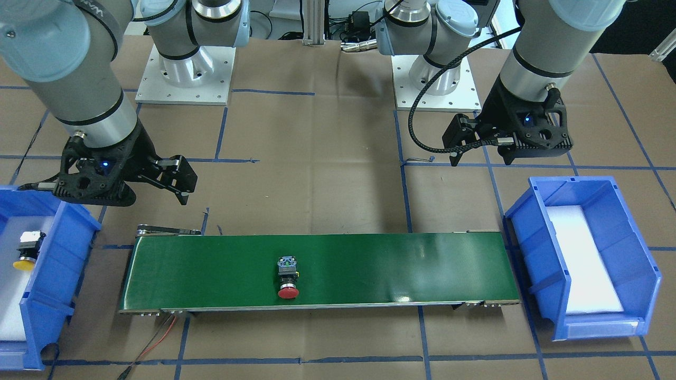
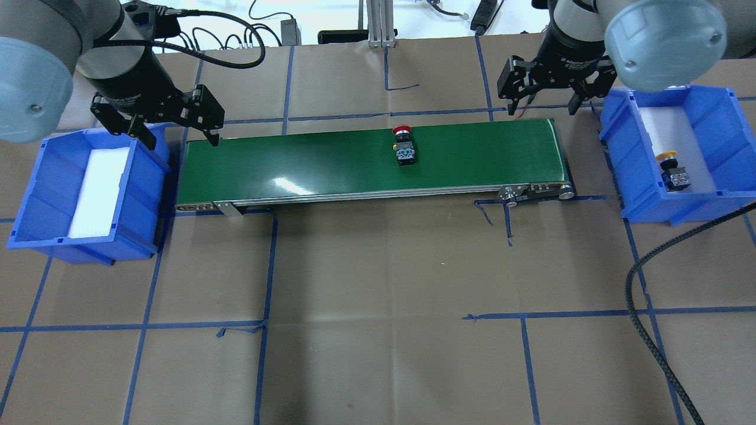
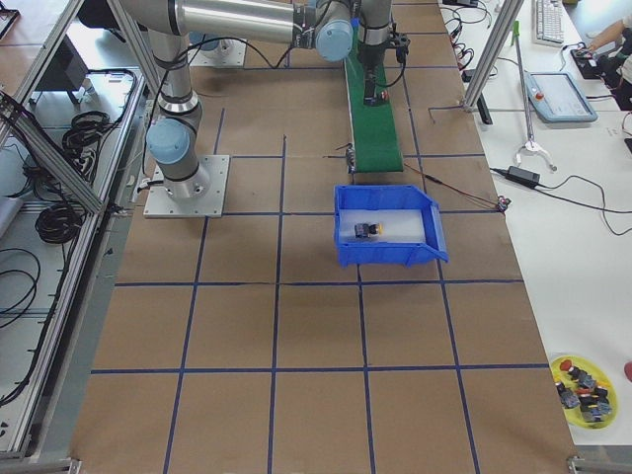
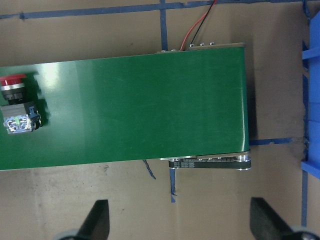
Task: Transport two buttons from left to right
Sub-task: 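Move the right gripper back over the red button on the belt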
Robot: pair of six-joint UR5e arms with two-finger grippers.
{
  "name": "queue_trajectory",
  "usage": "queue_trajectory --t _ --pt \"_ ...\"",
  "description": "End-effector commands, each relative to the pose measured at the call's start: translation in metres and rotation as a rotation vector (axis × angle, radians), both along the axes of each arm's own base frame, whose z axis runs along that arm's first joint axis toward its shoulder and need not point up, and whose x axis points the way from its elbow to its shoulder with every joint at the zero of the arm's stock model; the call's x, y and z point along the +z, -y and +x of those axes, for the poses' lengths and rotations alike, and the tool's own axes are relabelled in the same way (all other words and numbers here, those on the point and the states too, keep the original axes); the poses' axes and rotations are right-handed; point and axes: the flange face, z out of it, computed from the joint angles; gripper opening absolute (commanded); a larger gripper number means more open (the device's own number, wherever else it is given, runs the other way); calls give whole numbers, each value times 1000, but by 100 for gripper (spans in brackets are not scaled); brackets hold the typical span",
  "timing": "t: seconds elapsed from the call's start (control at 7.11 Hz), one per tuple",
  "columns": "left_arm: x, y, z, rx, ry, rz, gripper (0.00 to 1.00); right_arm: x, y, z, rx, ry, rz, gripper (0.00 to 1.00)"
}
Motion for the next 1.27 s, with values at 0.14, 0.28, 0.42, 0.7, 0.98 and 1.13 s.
queue_trajectory --t 0.14,0.28,0.42,0.7,0.98,1.13 --pt "0 0 0 1 -1 0 100 -28 0 13 14 36 -15 100" --pt "0 0 0 1 1 0 100 -35 -2 18 19 73 -31 100" --pt "0 -1 0 1 -1 0 100 -41 1 19 20 77 -52 100" --pt "-1 0 0 1 -1 1 100 -72 17 22 -43 84 -39 100" --pt "0 -1 0 1 -1 0 100 -101 43 36 -59 161 -28 100" --pt "1 -1 0 1 -1 -2 100 -114 47 50 -63 163 -24 100"
